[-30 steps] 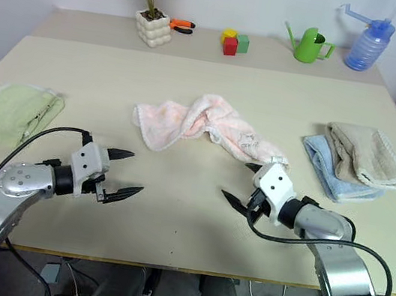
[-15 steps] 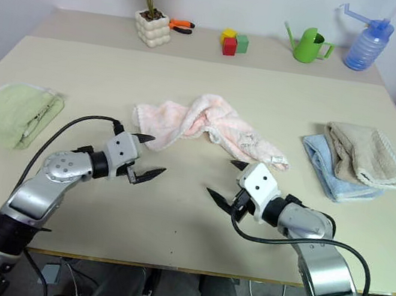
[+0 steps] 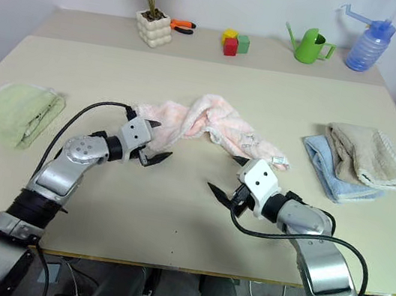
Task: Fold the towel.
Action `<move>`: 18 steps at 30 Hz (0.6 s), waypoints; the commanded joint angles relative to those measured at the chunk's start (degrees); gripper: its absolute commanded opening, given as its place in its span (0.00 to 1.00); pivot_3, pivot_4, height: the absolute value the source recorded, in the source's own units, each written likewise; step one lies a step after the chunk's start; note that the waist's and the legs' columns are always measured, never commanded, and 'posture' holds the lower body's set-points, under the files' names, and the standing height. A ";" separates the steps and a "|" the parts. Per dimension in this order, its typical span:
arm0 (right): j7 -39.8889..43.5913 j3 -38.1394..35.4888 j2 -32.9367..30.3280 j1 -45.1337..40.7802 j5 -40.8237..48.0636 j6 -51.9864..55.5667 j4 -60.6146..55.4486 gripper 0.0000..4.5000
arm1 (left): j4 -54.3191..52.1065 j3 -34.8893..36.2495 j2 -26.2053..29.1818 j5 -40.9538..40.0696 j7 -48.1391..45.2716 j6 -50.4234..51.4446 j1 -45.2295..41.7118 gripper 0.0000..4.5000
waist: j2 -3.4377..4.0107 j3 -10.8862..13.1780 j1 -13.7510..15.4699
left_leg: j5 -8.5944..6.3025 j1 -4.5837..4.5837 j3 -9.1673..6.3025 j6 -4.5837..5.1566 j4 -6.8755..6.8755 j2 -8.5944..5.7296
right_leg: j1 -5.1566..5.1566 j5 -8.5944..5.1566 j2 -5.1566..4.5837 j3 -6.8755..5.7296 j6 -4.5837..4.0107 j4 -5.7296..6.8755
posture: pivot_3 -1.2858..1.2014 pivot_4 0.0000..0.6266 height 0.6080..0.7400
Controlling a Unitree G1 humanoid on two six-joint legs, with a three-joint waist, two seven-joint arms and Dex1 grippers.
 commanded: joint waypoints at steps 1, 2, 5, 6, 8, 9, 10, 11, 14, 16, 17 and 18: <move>-0.79 -0.86 0.50 -0.90 0.01 -0.39 -2.00 1.00 | 2.09 0.13 -0.67 0.06 -0.03 -1.83 -1.65 0.73 | 0.00 0.00 -0.06 | 0.00 0.00 0.00 0.00 0.00 0.00 | 0.00 0.00 0.00 0.00 0.00 0.00 | 0.52 0.24 0.92; -0.93 -0.90 0.54 -0.87 -0.03 -0.38 -2.05 1.00 | 2.41 0.56 -0.75 -0.30 -0.06 -2.03 -1.89 0.62 | 0.00 0.00 -0.07 | 0.00 0.00 0.01 0.00 0.00 0.00 | 0.00 0.00 0.00 0.00 0.00 0.00 | 0.52 0.24 0.92; -1.29 -0.90 0.59 -0.74 -0.05 -0.35 -2.20 1.00 | 2.73 1.49 -0.70 -0.91 -0.06 -2.85 -2.02 0.29 | 0.00 0.00 -0.14 | 0.00 0.00 0.00 0.00 0.00 0.01 | 0.00 0.00 0.02 0.00 0.00 0.01 | 0.52 0.24 0.92; -1.47 -0.85 0.63 -0.70 -0.12 -0.39 -2.25 1.00 | 2.38 2.02 -0.31 -1.24 -0.19 -3.44 -1.76 0.18 | 0.00 0.00 -0.14 | 0.00 0.00 0.00 0.00 0.00 0.01 | 0.00 0.00 0.03 0.00 0.00 0.01 | 0.52 0.24 0.92; -1.80 -0.94 0.61 -0.60 -0.28 -0.48 -2.37 1.00 | 0.66 4.15 0.65 -3.19 -0.81 -4.02 -0.72 0.01 | 0.00 0.00 -0.14 | 0.00 0.00 0.00 0.00 0.00 0.02 | -0.01 0.00 0.02 0.00 0.00 0.01 | 0.52 0.24 0.92; -1.99 -1.06 0.57 -0.51 -0.35 -0.52 -2.48 1.00 | -0.62 5.72 0.95 -4.74 -0.91 -3.49 -0.07 0.01 | 0.00 0.00 -0.19 | 0.00 0.00 0.00 0.00 0.00 0.03 | -0.01 0.00 0.02 0.00 0.00 0.01 | 0.52 0.24 0.92; -2.23 -1.42 0.50 -0.47 -0.38 -0.55 -2.50 1.00 | -1.91 8.20 1.79 -6.15 -0.26 -1.86 0.64 0.01 | 0.00 0.00 -0.27 | 0.00 0.00 -0.01 0.00 0.00 0.04 | -0.02 0.00 0.02 0.01 0.00 0.01 | 0.52 0.24 0.92; -2.45 -1.83 0.41 -0.46 -0.45 -0.66 -2.40 1.00 | -2.88 11.18 2.66 -7.65 0.80 -0.41 1.40 0.01 | 0.00 0.00 -0.32 | 0.00 0.00 -0.01 0.00 0.00 0.04 | -0.03 0.00 0.02 0.01 0.00 0.01 | 0.52 0.24 0.92; -2.82 -2.38 0.34 -0.48 -0.54 -0.87 -2.09 1.00 | -4.67 16.88 3.34 -11.51 2.90 3.08 2.53 0.01 | 0.00 0.00 -0.21 | 0.00 0.00 -0.01 0.00 0.00 0.07 | -0.05 0.00 0.04 0.02 0.00 0.03 | 0.52 0.24 0.92; -2.80 -2.38 0.38 -0.90 -0.79 -1.17 -1.41 1.00 | -6.02 21.81 3.17 -16.21 4.05 7.24 2.94 0.01 | -0.02 -0.01 -0.03 | 0.00 0.00 -0.01 0.00 0.00 0.05 | -0.04 0.00 0.01 0.02 0.00 0.03 | 0.52 0.24 0.92; -2.74 -2.27 0.43 -1.44 -0.99 -1.42 -0.73 1.00 | -6.79 23.83 3.44 -18.11 4.30 9.19 3.31 0.01 | -0.02 -0.01 -0.01 | 0.00 0.00 -0.01 0.00 0.01 0.03 | -0.03 0.00 -0.01 0.02 0.00 0.03 | 0.52 0.24 0.92; -2.75 -2.10 0.54 -2.25 -1.29 -1.80 0.12 1.00 | -7.44 25.14 3.86 -19.33 4.26 10.50 3.81 0.01 | -0.02 -0.01 -0.06 | 0.00 -0.01 -0.01 0.00 0.01 0.02 | -0.03 0.00 -0.02 0.02 0.00 0.02 | 0.52 0.24 0.92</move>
